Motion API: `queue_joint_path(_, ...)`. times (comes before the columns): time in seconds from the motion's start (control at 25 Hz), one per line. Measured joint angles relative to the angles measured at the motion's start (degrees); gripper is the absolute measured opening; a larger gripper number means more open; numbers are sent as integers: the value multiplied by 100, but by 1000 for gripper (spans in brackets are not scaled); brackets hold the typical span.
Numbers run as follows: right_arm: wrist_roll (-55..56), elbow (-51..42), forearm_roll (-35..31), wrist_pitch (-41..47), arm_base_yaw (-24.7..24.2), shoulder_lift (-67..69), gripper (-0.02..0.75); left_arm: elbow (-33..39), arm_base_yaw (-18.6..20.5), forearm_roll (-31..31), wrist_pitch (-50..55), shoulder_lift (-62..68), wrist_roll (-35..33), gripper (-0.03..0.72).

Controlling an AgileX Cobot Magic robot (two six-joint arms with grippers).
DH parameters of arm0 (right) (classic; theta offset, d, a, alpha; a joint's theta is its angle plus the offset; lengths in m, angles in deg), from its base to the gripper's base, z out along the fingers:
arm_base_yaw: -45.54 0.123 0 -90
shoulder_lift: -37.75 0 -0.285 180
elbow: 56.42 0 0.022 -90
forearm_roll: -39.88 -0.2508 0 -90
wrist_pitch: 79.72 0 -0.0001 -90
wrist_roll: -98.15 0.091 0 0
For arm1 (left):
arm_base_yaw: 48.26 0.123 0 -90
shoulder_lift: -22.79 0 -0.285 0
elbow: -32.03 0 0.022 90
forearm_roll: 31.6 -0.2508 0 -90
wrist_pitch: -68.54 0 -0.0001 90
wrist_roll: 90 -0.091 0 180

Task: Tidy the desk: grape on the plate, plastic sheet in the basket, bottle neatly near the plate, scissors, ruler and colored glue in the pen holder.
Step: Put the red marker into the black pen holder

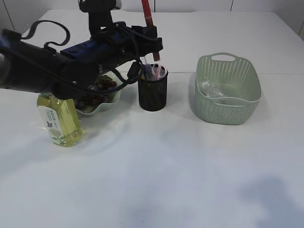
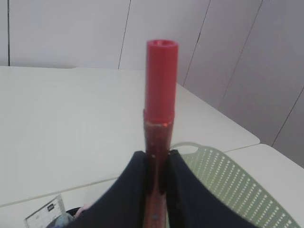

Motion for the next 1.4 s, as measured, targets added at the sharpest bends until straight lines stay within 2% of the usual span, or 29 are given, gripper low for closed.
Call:
queue_joint_path(0.44, 0, 0, 279, 0, 0, 0, 344, -1073, 0, -8, 448, 824, -643, 87)
queue_joint_path(0.84, 0, 0, 412, 0, 0, 0, 344, -1147, 252, 126, 533, 1113, -830, 90)
queue_joint_path(1.4, 0, 0, 416, -203, 0, 0, 344, -1147, 251, 126, 553, 1132, -830, 95)
